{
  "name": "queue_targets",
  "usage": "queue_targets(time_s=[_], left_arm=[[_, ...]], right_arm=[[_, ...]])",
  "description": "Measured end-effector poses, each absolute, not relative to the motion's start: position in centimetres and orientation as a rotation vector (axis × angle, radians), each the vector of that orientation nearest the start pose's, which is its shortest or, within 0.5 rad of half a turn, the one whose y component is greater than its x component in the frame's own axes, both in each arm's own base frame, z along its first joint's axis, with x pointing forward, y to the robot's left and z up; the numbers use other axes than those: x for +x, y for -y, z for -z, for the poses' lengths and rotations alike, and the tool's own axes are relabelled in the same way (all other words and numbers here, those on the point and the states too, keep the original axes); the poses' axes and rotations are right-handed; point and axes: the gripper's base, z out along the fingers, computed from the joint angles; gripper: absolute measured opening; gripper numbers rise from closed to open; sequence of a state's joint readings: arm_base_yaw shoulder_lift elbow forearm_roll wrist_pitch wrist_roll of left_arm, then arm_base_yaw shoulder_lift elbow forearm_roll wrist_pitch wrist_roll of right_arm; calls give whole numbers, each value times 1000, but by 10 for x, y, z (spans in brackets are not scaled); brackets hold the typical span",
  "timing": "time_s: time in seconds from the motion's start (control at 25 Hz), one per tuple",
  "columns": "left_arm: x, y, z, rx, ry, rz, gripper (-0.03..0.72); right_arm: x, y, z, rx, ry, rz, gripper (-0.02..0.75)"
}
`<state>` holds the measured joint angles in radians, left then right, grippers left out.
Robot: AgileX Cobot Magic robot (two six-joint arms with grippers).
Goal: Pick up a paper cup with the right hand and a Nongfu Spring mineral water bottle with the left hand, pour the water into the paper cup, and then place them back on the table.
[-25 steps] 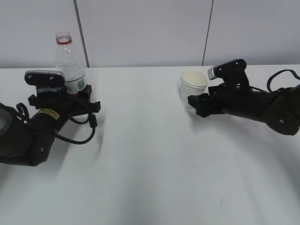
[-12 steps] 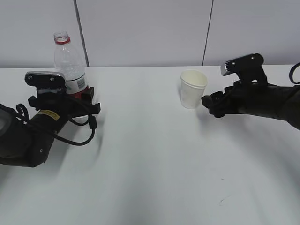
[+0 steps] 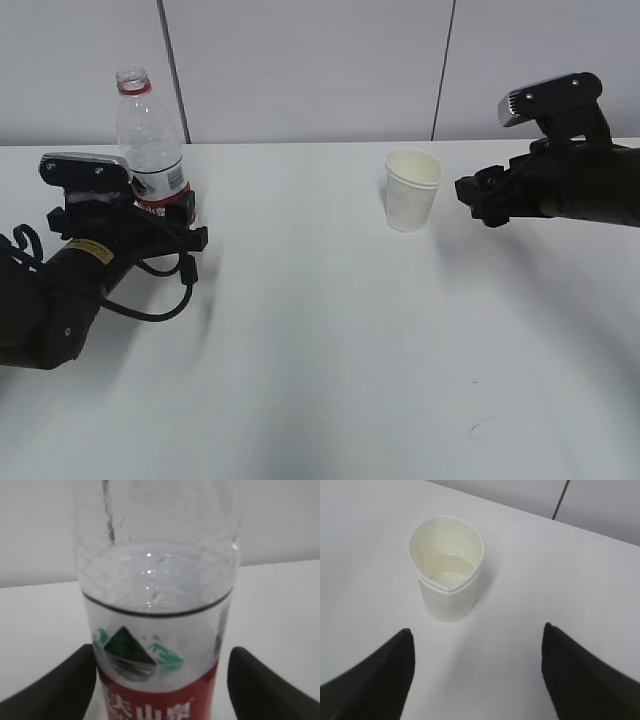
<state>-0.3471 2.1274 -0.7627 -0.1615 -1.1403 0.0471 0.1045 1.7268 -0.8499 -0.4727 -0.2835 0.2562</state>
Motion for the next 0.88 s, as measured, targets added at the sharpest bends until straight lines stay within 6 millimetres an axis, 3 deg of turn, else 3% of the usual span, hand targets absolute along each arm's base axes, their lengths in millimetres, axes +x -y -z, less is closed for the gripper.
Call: queue_targets(time_s=[0.52,0.88], left_arm=[[316,101,-119,198,-1730,124,502],[299,99,-145,278,-2006,117,502]], right_arm=[[333,-37,-197,-268,-2232,-9,589],[313,-24,-204,-84,-2422,65,589]])
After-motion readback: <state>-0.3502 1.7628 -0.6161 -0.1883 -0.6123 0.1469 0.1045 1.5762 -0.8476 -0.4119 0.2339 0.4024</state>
